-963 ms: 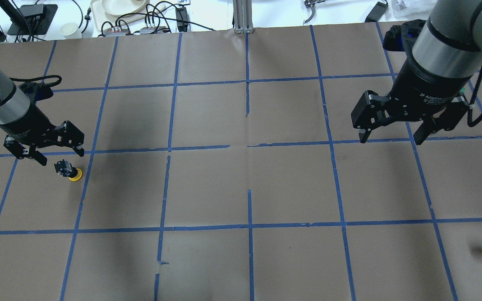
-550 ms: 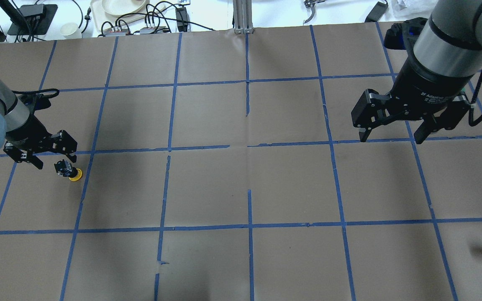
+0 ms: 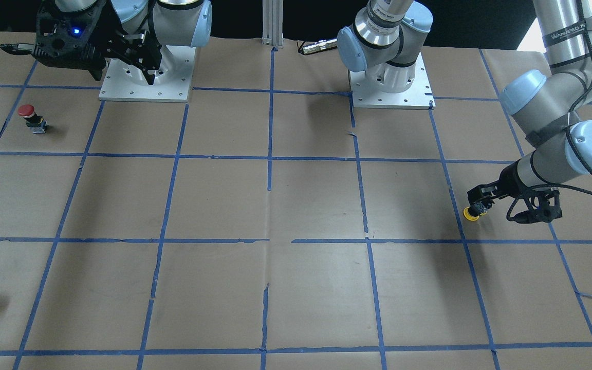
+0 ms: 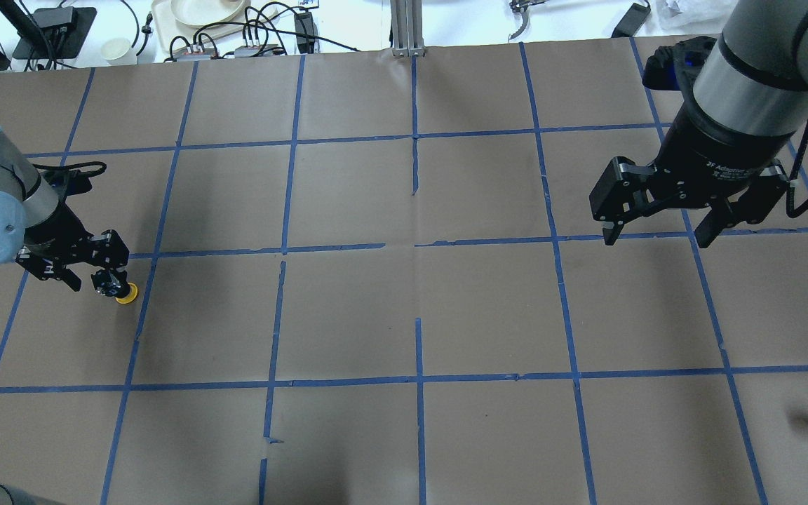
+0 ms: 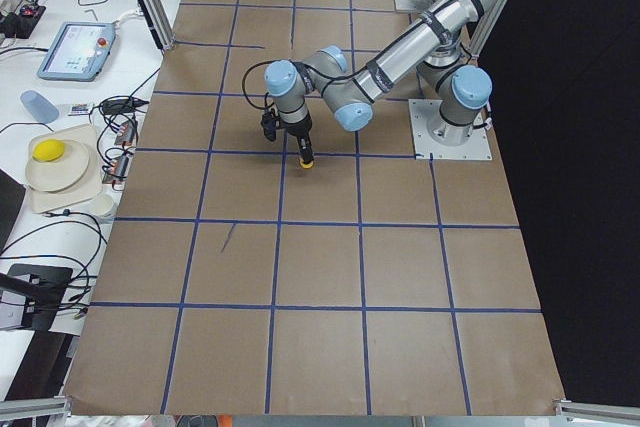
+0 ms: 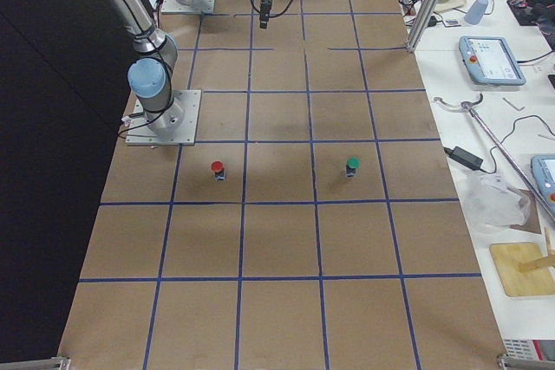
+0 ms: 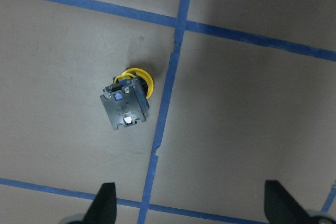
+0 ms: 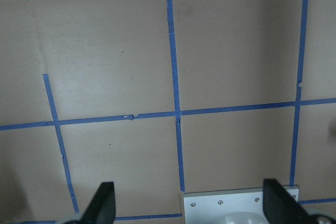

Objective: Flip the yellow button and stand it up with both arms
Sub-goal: 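Lower the left gripper over the yellow button and close on its body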

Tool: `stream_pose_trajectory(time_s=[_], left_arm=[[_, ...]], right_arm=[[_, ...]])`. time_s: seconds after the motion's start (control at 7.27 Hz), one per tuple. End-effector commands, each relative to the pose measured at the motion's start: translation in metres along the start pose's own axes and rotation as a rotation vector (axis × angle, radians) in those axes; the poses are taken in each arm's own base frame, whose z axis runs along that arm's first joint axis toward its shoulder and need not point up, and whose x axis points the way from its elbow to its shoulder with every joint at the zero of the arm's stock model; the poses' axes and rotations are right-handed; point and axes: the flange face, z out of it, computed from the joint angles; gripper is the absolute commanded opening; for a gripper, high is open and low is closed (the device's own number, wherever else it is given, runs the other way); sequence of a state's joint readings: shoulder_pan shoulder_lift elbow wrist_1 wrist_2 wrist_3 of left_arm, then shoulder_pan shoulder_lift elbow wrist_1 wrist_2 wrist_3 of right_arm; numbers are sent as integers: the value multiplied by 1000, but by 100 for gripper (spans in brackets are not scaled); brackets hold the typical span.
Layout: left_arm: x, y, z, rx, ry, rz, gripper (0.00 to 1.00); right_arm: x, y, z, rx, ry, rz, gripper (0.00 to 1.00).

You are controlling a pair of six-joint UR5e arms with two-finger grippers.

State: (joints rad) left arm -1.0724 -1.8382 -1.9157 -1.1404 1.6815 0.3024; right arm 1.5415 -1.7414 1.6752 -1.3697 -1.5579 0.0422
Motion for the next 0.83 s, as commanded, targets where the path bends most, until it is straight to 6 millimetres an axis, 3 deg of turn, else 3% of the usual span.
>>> stream_pose_trajectory(time_s=[0.0, 0.14, 0.41, 0.55, 0.69], left_arm=[[1, 1, 5, -8, 6, -4, 47], [1, 2, 5, -10, 7, -11, 30], [1, -1, -7, 16, 3, -1, 13], [13, -1, -21, 47, 45, 17, 13], [32, 5, -37, 92, 225, 20, 13]], right_arm=[[0, -4, 6, 12, -2, -1, 100], [1, -3, 11, -1, 4, -1, 100], [1, -3, 19, -15, 1, -1, 100], [2, -2, 20, -20, 3, 1, 100], [2, -1, 20, -18, 4, 1, 100]])
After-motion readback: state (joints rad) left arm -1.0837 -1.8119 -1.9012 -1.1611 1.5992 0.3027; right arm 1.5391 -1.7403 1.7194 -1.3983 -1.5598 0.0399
